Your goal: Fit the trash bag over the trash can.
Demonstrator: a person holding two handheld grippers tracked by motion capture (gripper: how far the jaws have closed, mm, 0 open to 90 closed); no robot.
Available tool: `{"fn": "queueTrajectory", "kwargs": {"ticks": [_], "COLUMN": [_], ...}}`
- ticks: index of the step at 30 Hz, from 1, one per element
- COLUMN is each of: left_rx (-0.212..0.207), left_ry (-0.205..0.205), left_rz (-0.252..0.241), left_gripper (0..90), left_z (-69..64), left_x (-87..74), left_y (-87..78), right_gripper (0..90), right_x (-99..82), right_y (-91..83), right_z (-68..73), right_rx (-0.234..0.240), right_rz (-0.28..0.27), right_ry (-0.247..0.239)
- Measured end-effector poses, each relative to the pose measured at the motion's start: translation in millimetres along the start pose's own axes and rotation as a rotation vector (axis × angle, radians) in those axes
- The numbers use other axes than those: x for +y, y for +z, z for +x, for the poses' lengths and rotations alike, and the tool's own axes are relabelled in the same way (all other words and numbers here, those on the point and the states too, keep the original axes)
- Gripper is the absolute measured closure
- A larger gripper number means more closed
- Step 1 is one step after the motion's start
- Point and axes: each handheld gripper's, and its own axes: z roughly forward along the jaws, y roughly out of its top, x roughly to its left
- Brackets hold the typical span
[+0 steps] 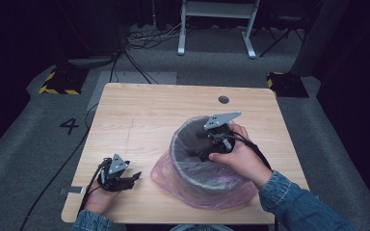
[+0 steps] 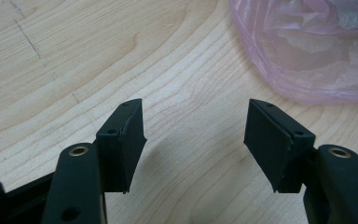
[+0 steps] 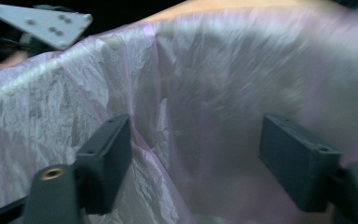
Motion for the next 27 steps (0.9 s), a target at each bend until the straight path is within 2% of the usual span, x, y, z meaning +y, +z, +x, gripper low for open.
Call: {"fn": "queueTrajectory", "kwargs": {"ticks": [1,4,7,13,16,20,22,27], "left_rx": [0.000,0.001,0.002,0.000,-0.001,-0.002,-0.003,-0.008], "left_ry": [0.001,-0.002,-0.004,0.003,0.002,0.013,0.015,0.013], "left_rz": [0.000,0.003,0.003,0.008,0.008,0.012,0.015,0.010], "left_gripper": [37.8,37.8,37.8,37.8,37.8,37.8,37.8,37.8], "left_z": [-0.1,-0.7,-1.3,-1.8,-1.3,-1.5,-2.2,-2.8], "left_x": [0.0,-0.3,-0.2,-0.4,-0.2,0.2,0.2,1.9], "left_y": [0.1,0.7,0.8,1.2,2.0,2.8,3.0,4.6], "right_gripper": [29.4,26.4,25.1,24.5,24.6,31.2,32.2,29.8], "right_x": [-1.1,-2.6,-3.1,-5.8,-5.5,-7.7,-9.8,-12.2], "right_y": [2.3,7.1,11.7,20.8,24.6,33.8,39.8,50.5], "right_z": [-0.3,-0.1,0.0,-2.3,-2.7,-4.9,-5.1,-4.2], "right_rx": [0.013,0.040,0.033,0.025,0.009,0.020,0.024,0.010], "right_rz": [0.019,0.054,0.075,0.158,0.191,0.279,0.317,0.380], "right_ry": [-0.029,-0.027,-0.030,-0.026,-0.041,-0.074,-0.066,-0.068]}}
